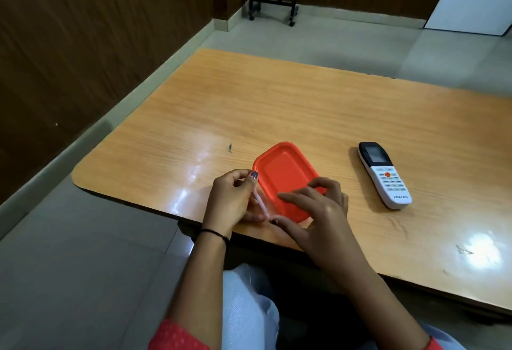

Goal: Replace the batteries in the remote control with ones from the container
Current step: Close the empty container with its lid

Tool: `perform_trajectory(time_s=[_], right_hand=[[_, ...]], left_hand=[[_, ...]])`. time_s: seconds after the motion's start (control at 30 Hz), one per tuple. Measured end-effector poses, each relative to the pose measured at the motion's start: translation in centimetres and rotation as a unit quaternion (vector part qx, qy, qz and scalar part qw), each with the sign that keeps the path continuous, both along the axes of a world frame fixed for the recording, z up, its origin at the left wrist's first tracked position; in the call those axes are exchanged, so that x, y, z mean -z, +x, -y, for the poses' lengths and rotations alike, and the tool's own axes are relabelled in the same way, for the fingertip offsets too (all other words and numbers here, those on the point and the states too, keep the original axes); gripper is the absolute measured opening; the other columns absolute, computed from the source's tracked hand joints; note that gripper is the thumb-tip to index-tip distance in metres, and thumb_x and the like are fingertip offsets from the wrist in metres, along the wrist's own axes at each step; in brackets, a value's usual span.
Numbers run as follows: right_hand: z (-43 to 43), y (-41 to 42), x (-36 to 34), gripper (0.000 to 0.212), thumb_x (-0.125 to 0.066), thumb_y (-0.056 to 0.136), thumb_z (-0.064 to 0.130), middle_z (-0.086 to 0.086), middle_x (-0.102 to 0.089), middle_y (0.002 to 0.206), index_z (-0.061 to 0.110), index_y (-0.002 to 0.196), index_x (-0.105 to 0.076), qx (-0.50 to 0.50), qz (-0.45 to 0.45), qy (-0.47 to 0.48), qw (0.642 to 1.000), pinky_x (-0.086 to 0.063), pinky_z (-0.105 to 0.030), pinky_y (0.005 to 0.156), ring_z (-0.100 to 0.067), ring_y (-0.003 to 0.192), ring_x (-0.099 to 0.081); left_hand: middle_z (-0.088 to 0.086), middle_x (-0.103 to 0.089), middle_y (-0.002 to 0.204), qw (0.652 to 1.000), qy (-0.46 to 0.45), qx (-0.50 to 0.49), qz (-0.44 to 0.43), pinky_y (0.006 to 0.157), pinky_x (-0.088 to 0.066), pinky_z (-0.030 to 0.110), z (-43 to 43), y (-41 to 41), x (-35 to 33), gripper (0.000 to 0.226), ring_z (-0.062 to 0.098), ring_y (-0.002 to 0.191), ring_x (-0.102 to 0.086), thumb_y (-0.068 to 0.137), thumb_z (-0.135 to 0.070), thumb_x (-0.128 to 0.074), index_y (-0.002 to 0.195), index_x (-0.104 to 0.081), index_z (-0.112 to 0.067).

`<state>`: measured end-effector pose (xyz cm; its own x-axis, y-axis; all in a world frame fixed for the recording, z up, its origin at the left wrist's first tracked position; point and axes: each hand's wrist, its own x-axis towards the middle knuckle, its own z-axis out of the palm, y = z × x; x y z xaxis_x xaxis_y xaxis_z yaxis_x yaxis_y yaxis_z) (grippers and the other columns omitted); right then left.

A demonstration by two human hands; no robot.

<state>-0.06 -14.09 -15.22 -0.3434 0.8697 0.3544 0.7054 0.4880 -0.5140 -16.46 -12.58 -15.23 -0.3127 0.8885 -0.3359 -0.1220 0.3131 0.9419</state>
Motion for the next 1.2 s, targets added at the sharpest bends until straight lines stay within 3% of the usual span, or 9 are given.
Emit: perform_trajectory(time_s=[0.1, 0.27, 0.37, 0.47, 0.53, 0.63, 0.97, 1.1, 1.2], right_hand=[[-0.6, -0.7, 0.2, 0.051, -0.053, 0.072, 0.063, 0.013, -0.065, 0.097, 0.031, 0.109, -0.067, 0.027, 0.032, -0.009, 0.999, -0.018, -0.031, 0.094, -0.021, 0.121, -0.04], [-1.8, -1.1, 0.0, 0.061, -0.054, 0.08, 0.055, -0.003, -0.052, 0.12, 0.024, 0.132, -0.051, 0.061, 0.031, -0.055, 0.996, -0.024, -0.035, 0.092, -0.022, 0.114, -0.046], [-2.3, -0.9, 0.0, 0.052, -0.066, 0.076, 0.048, -0.003, -0.05, 0.124, 0.026, 0.123, -0.061, 0.083, 0.045, -0.054, 0.994, -0.023, -0.038, 0.094, -0.026, 0.124, -0.033], [-2.5, -0.7, 0.0, 0.044, -0.065, 0.072, 0.053, 0.0, -0.043, 0.14, 0.033, 0.111, -0.066, 0.078, 0.047, -0.055, 0.994, -0.014, -0.043, 0.105, -0.025, 0.14, -0.012], [-2.4, -0.4, -0.4, 0.041, -0.066, 0.076, 0.051, 0.0, -0.036, 0.149, 0.034, 0.113, -0.064, 0.063, 0.025, -0.085, 0.994, -0.017, -0.046, 0.108, -0.023, 0.143, -0.015], [-1.7, -0.1, -1.0, 0.042, -0.061, 0.078, 0.056, 0.005, -0.033, 0.15, 0.039, 0.117, -0.059, 0.057, 0.024, -0.1, 0.993, -0.026, -0.042, 0.103, -0.016, 0.135, -0.029], [-1.2, -0.2, -0.4, 0.067, -0.038, 0.074, 0.076, 0.0, -0.013, 0.158, 0.047, 0.134, -0.036, 0.059, 0.118, -0.124, 0.984, -0.022, -0.04, 0.107, -0.026, 0.134, -0.023], [-0.7, -0.5, 0.0, 0.075, -0.038, 0.071, 0.078, 0.0, -0.008, 0.159, 0.045, 0.138, -0.031, 0.051, 0.128, -0.127, 0.982, -0.021, -0.039, 0.11, -0.024, 0.136, -0.02], [-0.3, -0.8, 0.4, 0.086, -0.028, 0.064, 0.083, -0.001, -0.001, 0.159, 0.045, 0.141, -0.024, 0.054, 0.159, -0.113, 0.979, -0.019, -0.042, 0.112, -0.026, 0.14, -0.013]], left_hand=[[0.008, -0.052, 0.069, 1.0, 0.005, 0.007, 0.002, 0.042, -0.055, 0.03, 0.0, 0.1, 0.1, 0.018, 0.006, 0.044, -0.056, 0.092, -0.016, -0.055, 0.105, -0.065, -0.009], [0.007, -0.051, 0.073, 0.999, 0.018, 0.007, 0.028, 0.042, -0.055, 0.029, 0.1, 0.4, 0.0, 0.02, 0.005, 0.049, -0.055, 0.092, -0.015, -0.055, 0.11, -0.064, -0.012], [0.006, -0.054, 0.072, 0.999, 0.021, 0.0, 0.033, 0.044, -0.056, 0.031, 0.1, 0.6, 0.0, 0.019, 0.003, 0.047, -0.057, 0.093, -0.015, -0.054, 0.108, -0.065, -0.012], [0.008, -0.062, 0.083, 0.999, 0.021, 0.0, 0.036, 0.048, -0.059, 0.035, 0.3, 0.7, -0.2, 0.014, 0.014, 0.067, -0.064, 0.093, -0.013, -0.054, 0.098, -0.066, -0.017], [0.007, -0.063, 0.085, 0.999, 0.023, -0.007, 0.045, 0.048, -0.059, 0.036, 0.3, 0.9, -0.3, 0.014, 0.018, 0.071, -0.065, 0.093, -0.013, -0.053, 0.095, -0.065, -0.019], [0.008, -0.062, 0.082, 0.999, 0.019, -0.015, 0.046, 0.046, -0.058, 0.034, 0.2, 1.1, -0.4, 0.015, 0.021, 0.071, -0.065, 0.095, -0.012, -0.05, 0.097, -0.065, -0.015], [0.005, -0.054, 0.067, 0.998, 0.011, -0.018, 0.053, 0.039, -0.051, 0.025, 0.0, 1.6, -0.5, 0.026, 0.01, 0.055, -0.053, 0.098, -0.013, -0.04, 0.091, -0.065, -0.013], [0.009, -0.059, 0.068, 0.998, 0.006, -0.023, 0.065, 0.039, -0.051, 0.026, 0.0, 1.5, -0.5, 0.024, 0.013, 0.049, -0.06, 0.094, -0.027, -0.052, 0.092, -0.065, -0.007], [0.011, -0.065, 0.072, 0.997, 0.016, -0.01, 0.07, 0.04, -0.053, 0.026, 0.1, 1.5, -0.6, 0.016, 0.015, 0.049, -0.066, 0.091, -0.016, -0.058, 0.1, -0.067, -0.006]])
